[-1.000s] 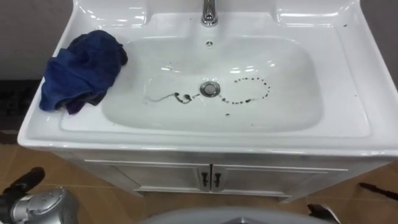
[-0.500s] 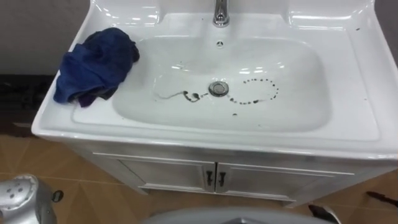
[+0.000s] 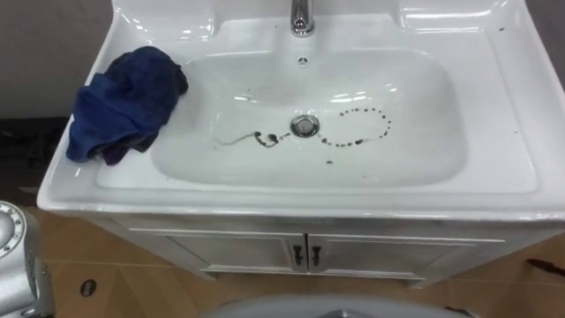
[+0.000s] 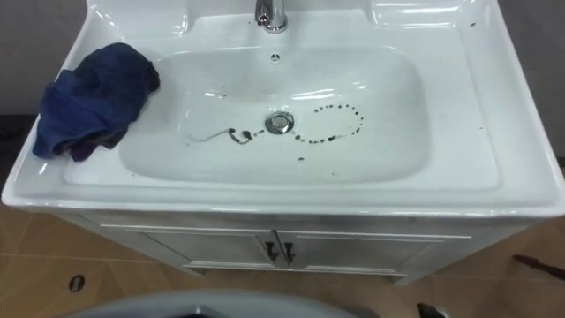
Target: Wipe basin
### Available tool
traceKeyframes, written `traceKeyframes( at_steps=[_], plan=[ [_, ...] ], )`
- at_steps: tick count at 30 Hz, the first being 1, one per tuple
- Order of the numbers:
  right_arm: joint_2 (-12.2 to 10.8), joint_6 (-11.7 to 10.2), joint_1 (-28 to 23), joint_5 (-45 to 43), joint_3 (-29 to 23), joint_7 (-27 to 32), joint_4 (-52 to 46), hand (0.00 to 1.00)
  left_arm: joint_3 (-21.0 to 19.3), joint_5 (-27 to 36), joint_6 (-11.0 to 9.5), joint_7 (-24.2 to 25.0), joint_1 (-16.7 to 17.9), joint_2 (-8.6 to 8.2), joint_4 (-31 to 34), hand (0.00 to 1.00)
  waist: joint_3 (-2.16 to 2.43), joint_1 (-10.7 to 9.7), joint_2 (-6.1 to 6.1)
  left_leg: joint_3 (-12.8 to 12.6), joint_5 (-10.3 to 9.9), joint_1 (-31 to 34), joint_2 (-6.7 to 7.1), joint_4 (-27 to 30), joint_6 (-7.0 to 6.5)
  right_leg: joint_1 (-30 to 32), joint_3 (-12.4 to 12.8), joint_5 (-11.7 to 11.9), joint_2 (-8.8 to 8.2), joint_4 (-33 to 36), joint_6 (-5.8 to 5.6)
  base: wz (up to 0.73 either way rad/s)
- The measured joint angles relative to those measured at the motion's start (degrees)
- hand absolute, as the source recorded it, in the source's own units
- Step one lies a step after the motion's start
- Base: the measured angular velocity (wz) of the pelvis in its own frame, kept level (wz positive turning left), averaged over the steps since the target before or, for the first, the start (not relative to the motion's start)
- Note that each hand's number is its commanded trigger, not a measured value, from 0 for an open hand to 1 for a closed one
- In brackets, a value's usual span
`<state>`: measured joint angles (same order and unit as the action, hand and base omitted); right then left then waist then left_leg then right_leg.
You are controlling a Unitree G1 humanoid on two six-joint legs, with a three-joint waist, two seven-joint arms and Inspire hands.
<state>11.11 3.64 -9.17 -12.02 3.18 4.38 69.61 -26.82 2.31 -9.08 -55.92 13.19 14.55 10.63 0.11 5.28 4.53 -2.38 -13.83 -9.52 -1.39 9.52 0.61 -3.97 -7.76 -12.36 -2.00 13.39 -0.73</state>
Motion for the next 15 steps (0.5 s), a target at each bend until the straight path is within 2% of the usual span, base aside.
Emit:
traceKeyframes(
  at_steps=[5,9,15],
  plan=[
    [-0.07,-0.01,0.81,0.36,0.08,-0.75,1.38,0.0,0.55,-0.85,0.01,2.45,-0.68,0.0,0.0,0.0,-0.39,-0.81,-0.71,-0.43,0.0,-0.13,-0.01,0.0,0.0,0.08,0.37,-0.07,0.03,0.23,-0.03,-0.02],
    [-0.11,0.01,0.68,0.13,-0.02,-2.08,1.68,0.0,2.86,-0.87,0.09,4.26,-0.69,-0.05,-0.03,0.0,-0.74,-2.12,-1.45,-0.55,0.0,-0.06,-0.02,0.02,0.0,-0.03,0.4,-0.05,0.03,0.23,-0.07,0.02],
    [-0.14,0.02,0.7,-0.03,-0.04,-2.23,2.73,0.0,9.18,-5.89,0.43,7.46,-0.69,-0.37,-1.03,0.0,-0.64,-3.85,-1.25,-0.58,-0.01,-0.17,-0.04,-0.09,-0.01,-0.09,0.6,0.28,0.16,0.07,-0.11,-0.02]
  ],
)
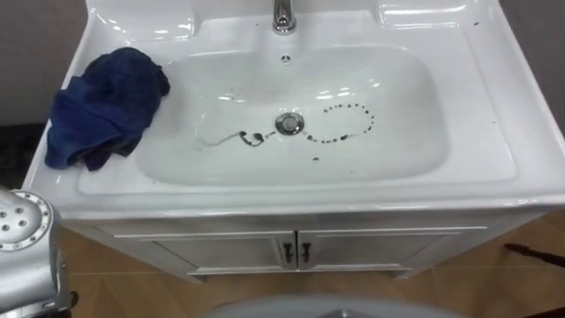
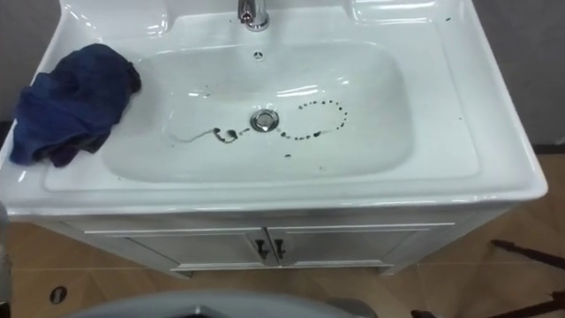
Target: Wipe basin
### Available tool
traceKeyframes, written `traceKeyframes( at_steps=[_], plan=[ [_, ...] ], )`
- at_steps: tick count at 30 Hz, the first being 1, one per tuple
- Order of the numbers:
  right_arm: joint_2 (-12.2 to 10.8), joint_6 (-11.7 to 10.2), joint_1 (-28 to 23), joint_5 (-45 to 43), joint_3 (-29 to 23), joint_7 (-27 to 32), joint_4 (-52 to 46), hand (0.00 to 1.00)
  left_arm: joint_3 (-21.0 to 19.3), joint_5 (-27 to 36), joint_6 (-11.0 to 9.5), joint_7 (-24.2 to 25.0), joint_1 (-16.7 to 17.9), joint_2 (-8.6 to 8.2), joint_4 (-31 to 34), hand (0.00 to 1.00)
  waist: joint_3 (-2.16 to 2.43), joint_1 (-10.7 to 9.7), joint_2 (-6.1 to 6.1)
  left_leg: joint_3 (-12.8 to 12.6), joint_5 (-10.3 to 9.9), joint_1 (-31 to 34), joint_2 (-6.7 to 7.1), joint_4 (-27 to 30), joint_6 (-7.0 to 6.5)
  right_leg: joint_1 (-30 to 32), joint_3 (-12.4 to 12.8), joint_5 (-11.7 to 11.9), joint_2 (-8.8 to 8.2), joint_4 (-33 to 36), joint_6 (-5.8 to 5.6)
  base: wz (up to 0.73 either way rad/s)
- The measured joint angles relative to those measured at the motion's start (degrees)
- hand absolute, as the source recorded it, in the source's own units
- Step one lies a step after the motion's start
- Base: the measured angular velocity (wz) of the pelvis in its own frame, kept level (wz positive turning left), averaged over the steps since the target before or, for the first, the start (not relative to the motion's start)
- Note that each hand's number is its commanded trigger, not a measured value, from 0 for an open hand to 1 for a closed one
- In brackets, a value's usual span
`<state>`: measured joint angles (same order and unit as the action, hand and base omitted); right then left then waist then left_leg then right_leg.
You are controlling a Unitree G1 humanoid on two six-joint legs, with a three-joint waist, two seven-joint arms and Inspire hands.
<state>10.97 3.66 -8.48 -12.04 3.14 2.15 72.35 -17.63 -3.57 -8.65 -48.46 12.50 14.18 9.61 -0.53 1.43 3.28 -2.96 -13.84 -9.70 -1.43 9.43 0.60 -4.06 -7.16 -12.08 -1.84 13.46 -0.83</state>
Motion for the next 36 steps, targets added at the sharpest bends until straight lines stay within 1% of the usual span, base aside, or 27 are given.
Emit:
traceKeyframes(
  at_steps=[1,3,5,6,8,10,15,20,22,24,27,28,30,31,34,36],
  plan=[
    [-0.02,0.0,0.2,0.04,0.08,-0.4,0.75,0.0,1.33,-0.69,0.0,0.81,0.0,-0.02,-0.49,0.0,0.0,-0.37,0.06,-0.06,0.0,-0.03,0.0,0.01,0.0,-0.01,0.1,0.04,0.0,0.03,-0.01,-0.05],
    [-0.17,0.07,0.34,0.02,0.08,-0.71,1.24,0.0,2.69,-0.91,0.0,1.84,0.0,-0.07,-1.16,0.0,0.04,-0.97,0.15,-0.2,0.01,-0.08,0.0,0.04,-0.01,0.04,0.33,0.06,0.04,0.11,0.0,-0.06],
    [-0.16,0.02,0.49,0.02,0.08,-1.19,1.29,0.0,3.43,-1.01,0.0,2.45,-0.27,-0.09,-1.98,0.0,0.07,-1.32,0.23,-0.48,0.01,-0.24,-0.01,0.06,-0.01,0.11,0.74,0.06,0.11,0.12,0.01,-0.12],
    [-0.15,0.01,0.5,0.0,0.08,-1.59,1.45,0.0,4.06,-1.04,0.0,3.01,-0.7,-0.11,-2.21,0.0,-0.04,-1.34,0.46,-0.94,0.01,-0.44,-0.04,0.05,-0.01,0.1,1.04,0.06,0.14,0.15,0.0,-0.15],
    [-0.14,0.02,0.64,-0.05,0.04,-2.05,1.51,0.0,4.58,-1.07,-0.01,3.77,-1.07,-0.3,-2.32,0.0,-0.04,-1.42,0.47,-1.49,0.01,-0.63,-0.05,0.04,0.0,0.19,1.58,0.06,0.19,0.24,0.0,-0.15],
    [-0.14,0.04,1.09,-0.11,0.07,-2.36,1.51,0.0,5.13,-1.07,-0.01,4.3,-1.11,-0.31,-3.07,0.0,-0.1,-1.97,0.39,-1.75,0.01,-0.89,-0.01,0.0,-0.01,0.18,1.99,0.05,0.19,0.45,-0.02,-0.09],
    [-0.13,0.06,2.37,-0.15,0.04,-2.32,1.93,0.0,7.54,-1.09,0.0,5.75,-1.32,-0.32,-4.02,0.0,-0.19,-3.12,0.35,-1.87,0.01,-0.89,-0.01,0.02,0.0,0.31,2.14,0.04,0.21,0.52,-0.02,-0.01],
    [-0.01,0.14,2.71,-1.96,0.08,-2.34,1.96,0.0,10.78,-3.81,0.08,6.79,-1.34,-0.31,-4.03,0.0,-0.19,-3.28,0.41,-1.99,0.01,-0.85,-0.03,0.01,-0.01,0.37,2.19,0.07,0.25,0.49,-0.05,0.0],
    [-0.02,0.19,2.71,-2.04,0.09,-2.57,1.93,0.0,12.5,-4.12,0.84,7.91,-1.34,-0.32,-4.03,0.0,-0.12,-3.27,0.52,-2.1,0.01,-0.85,-0.03,0.01,0.0,0.37,2.24,0.13,0.26,0.44,-0.06,0.0],
    [-0.02,0.2,2.67,-2.07,0.11,-2.85,1.93,0.0,13.33,-4.13,1.52,8.59,-1.34,-0.33,-4.03,0.0,-0.05,-3.24,0.59,-2.34,0.01,-0.9,-0.04,0.01,0.0,0.4,2.34,0.15,0.27,0.46,-0.06,-0.05],
    [-0.02,0.24,2.4,-2.13,0.1,-3.12,1.92,0.0,13.37,-4.23,2.11,9.43,-1.34,-0.37,-4.27,0.0,0.03,-3.16,0.65,-2.76,0.01,-1.1,-0.06,0.04,0.0,0.36,2.53,0.23,0.27,0.49,-0.05,-0.06],
    [-0.03,0.34,2.05,-2.17,0.1,-3.07,1.88,0.0,13.28,-5.61,2.12,9.43,-1.41,-0.37,-5.57,0.0,0.03,-3.1,0.47,-2.84,0.01,-1.22,-0.06,0.02,0.0,0.25,2.61,0.27,0.28,0.49,-0.07,-0.05],
    [-0.17,1.02,1.69,-2.37,0.11,-3.0,1.88,0.0,13.29,-7.55,2.31,9.39,-1.43,-0.4,-8.12,0.0,0.22,-3.07,0.51,-3.04,0.01,-1.46,-0.06,0.01,0.0,0.09,2.79,0.28,0.29,0.51,-0.07,-0.06],
    [-0.2,1.35,1.63,-2.5,0.11,-2.97,1.89,0.0,13.3,-8.42,2.5,9.39,-1.42,-0.45,-9.67,0.0,0.23,-3.04,0.47,-3.13,0.01,-1.57,-0.06,0.0,0.0,0.09,2.99,0.28,0.32,0.53,-0.07,-0.07],
    [-0.22,1.47,1.63,-2.78,0.11,-2.6,1.95,0.0,13.29,-8.51,3.54,9.34,-1.43,-0.64,-11.37,0.0,0.22,-3.15,0.14,-3.41,0.01,-1.71,-0.06,-0.05,0.0,0.11,3.24,0.3,0.39,0.6,-0.09,-0.05],
    [-0.24,1.72,1.63,-3.4,0.09,-2.42,1.93,0.0,13.29,-8.51,3.85,9.23,-1.43,-0.65,-11.85,0.0,0.22,-3.25,-0.04,-3.48,0.01,-1.75,-0.05,-0.06,0.0,0.11,3.29,0.41,0.4,0.59,-0.13,0.0]
  ],
)
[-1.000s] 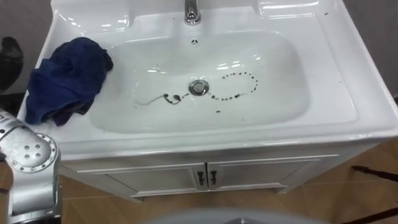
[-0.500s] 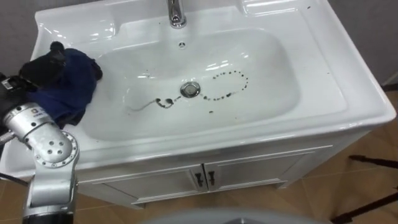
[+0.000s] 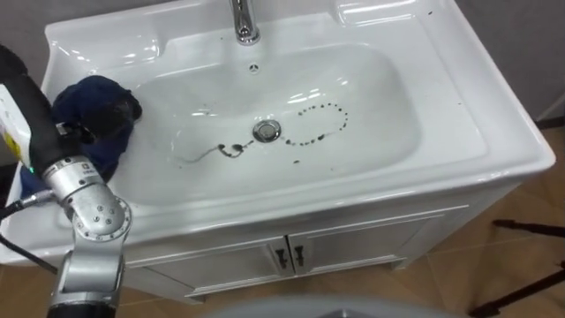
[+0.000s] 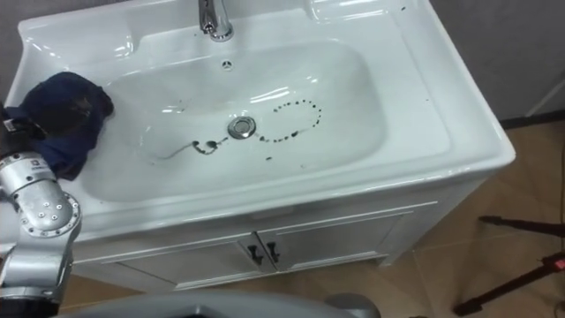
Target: Wipe basin
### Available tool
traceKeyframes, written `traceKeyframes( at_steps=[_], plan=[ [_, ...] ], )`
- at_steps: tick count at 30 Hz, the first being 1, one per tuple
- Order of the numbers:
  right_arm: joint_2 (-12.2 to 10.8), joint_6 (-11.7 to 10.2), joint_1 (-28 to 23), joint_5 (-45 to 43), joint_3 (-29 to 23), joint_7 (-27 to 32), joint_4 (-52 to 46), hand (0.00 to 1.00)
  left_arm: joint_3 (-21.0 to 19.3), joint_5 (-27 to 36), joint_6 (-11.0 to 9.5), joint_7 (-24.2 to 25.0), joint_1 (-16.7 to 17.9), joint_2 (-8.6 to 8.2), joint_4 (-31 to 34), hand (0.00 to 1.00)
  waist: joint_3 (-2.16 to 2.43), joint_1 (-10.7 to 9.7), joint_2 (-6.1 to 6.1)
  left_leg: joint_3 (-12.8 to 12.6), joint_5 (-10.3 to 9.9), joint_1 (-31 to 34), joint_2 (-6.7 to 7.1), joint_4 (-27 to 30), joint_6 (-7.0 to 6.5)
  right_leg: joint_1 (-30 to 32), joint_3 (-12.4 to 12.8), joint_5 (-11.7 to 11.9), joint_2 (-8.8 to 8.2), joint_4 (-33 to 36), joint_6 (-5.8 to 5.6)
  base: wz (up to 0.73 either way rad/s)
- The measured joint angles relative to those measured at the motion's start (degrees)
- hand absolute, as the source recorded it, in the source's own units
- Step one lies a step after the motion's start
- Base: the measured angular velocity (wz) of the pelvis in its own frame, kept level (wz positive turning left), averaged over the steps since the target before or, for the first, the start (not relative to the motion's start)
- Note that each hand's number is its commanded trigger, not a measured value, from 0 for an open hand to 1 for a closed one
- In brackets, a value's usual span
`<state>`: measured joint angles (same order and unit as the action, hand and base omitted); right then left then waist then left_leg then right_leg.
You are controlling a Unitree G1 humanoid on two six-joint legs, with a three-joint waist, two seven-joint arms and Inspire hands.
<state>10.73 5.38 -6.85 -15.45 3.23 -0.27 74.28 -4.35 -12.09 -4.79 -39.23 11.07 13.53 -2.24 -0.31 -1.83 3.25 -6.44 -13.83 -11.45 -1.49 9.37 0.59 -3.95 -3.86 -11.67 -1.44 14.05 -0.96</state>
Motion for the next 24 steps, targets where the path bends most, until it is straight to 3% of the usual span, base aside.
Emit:
traceKeyframes(
  at_steps=[14,18,21,24],
  plan=[
    [-0.42,2.25,0.03,-0.63,0.01,0.07,-0.24,0.0,0.01,-6.76,2.45,-0.28,0.0,-0.26,-0.4,0.0,0.11,0.01,0.11,0.12,-0.07,-0.04,-0.57,-1.05,-0.1,0.28,0.52,0.7,0.88,-0.16,0.26,-0.01],
    [-0.56,2.27,0.01,-0.9,0.02,-0.01,-0.24,0.0,-0.01,-9.08,3.06,-0.39,-0.01,-0.48,-4.46,0.0,0.55,0.17,-0.14,-0.15,-0.06,0.2,-0.58,-0.97,-0.1,0.93,0.65,0.77,0.86,-0.03,0.35,-0.04],
    [-0.7,2.28,0.02,-0.97,0.06,-0.45,-0.27,0.0,0.0,-8.76,4.52,-0.33,0.0,-1.04,-7.71,0.0,0.58,0.0,-0.43,-0.19,-0.06,0.23,-0.58,-0.77,-0.1,0.89,0.65,0.77,0.83,-0.34,0.36,0.0],
    [-0.92,2.27,0.1,-1.04,0.08,-0.6,-0.36,0.0,0.0,-8.69,4.56,-0.34,-0.03,-1.09,-10.05,0.0,0.65,0.12,-0.74,-0.21,-0.06,0.14,-0.64,-0.77,-0.1,0.71,0.64,0.81,0.87,-0.49,0.39,0.0]
  ],
)
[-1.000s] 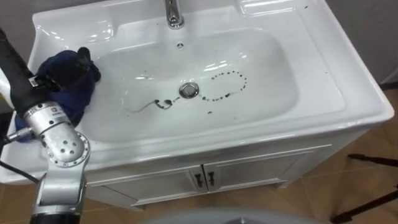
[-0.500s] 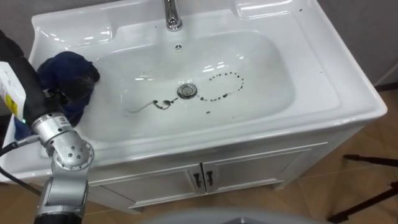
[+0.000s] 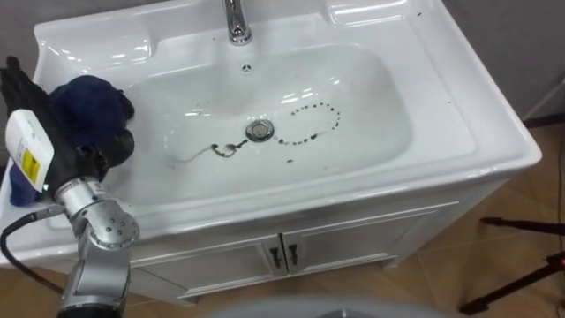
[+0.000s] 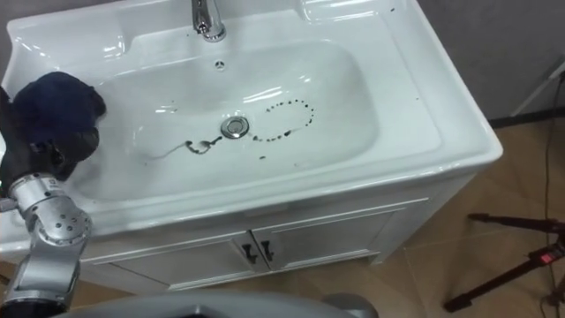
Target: Wipe basin
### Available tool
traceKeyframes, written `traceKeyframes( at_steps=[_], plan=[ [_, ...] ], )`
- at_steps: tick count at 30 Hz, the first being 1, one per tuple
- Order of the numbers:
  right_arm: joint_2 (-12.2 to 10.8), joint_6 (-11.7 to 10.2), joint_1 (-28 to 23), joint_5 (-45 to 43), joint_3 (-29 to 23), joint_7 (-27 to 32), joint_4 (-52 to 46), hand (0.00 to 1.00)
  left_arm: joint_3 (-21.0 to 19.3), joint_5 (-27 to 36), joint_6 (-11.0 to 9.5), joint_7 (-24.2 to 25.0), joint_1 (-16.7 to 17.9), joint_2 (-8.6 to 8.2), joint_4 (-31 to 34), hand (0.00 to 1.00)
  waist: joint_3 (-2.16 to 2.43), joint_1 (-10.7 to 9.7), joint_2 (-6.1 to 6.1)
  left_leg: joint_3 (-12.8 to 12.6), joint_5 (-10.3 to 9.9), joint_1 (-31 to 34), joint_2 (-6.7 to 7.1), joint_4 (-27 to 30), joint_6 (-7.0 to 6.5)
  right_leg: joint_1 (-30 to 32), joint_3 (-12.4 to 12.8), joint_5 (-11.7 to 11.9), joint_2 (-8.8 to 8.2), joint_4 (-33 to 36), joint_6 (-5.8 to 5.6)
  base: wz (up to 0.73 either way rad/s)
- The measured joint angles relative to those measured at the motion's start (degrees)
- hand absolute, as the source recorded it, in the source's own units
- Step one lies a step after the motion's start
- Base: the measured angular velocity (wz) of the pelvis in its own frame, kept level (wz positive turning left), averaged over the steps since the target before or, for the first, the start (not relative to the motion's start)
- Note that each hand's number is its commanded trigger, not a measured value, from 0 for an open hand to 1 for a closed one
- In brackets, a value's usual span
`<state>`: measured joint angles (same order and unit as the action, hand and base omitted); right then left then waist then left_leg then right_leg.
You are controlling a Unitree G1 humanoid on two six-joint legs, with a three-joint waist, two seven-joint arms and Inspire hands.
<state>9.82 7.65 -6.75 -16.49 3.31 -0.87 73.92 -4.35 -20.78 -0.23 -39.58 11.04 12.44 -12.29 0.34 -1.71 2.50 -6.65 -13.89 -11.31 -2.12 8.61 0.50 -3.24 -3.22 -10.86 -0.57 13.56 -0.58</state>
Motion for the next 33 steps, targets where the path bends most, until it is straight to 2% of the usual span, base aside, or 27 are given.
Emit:
traceKeyframes(
  at_steps=[7,11,16,21,27,33],
  plan=[
    [-0.01,-0.01,0.1,-0.11,-0.08,0.65,-0.38,0.0,-0.01,-0.01,0.11,-0.16,0.0,-0.34,-3.75,0.0,-0.31,-0.07,0.37,-0.12,-0.02,0.13,-0.16,-0.76,0.03,0.21,0.1,0.06,0.21,-0.01,0.07,0.0],
    [0.0,-0.02,0.21,-0.12,-0.07,0.87,-0.42,0.0,0.0,-0.01,0.1,-0.41,-0.01,-0.34,-4.54,0.0,-0.18,-0.18,0.71,-0.12,-0.02,0.29,-0.19,-0.91,0.03,0.23,0.18,0.08,0.28,-0.01,0.06,0.0],
    [-0.05,-0.02,0.5,-0.1,-0.04,1.24,-0.56,0.0,0.0,-0.03,0.12,-1.15,-0.01,-0.36,-4.74,0.0,-0.27,-0.13,1.17,-0.33,-0.01,0.56,-0.19,-0.82,0.03,0.33,0.24,0.09,0.28,-0.68,0.04,0.0],
    [-0.09,0.09,0.55,-0.11,-0.03,1.53,-0.81,0.0,0.01,-0.01,0.74,-1.2,-0.01,-0.39,-4.74,0.0,-0.27,-0.21,1.01,-0.33,0.0,0.56,-0.19,-0.81,0.03,0.32,0.24,0.1,0.28,-1.02,0.01,0.0],
    [-0.24,1.29,0.39,-0.1,0.03,1.56,-0.89,0.0,0.01,0.0,1.97,-1.27,-0.02,-0.5,-6.1,0.0,-0.34,-0.86,1.06,-0.34,0.0,0.51,-0.19,-0.81,0.03,0.27,0.26,0.1,0.29,-1.01,0.01,0.0],
    [-0.25,3.49,0.21,-0.06,0.12,1.49,-0.92,0.0,0.01,0.02,3.27,-1.3,-0.29,-0.49,-7.35,0.0,-0.35,-1.13,1.13,-0.76,-0.01,0.49,-0.19,-0.81,0.03,0.32,0.61,0.1,0.32,-0.97,0.01,-0.02]
  ],
)
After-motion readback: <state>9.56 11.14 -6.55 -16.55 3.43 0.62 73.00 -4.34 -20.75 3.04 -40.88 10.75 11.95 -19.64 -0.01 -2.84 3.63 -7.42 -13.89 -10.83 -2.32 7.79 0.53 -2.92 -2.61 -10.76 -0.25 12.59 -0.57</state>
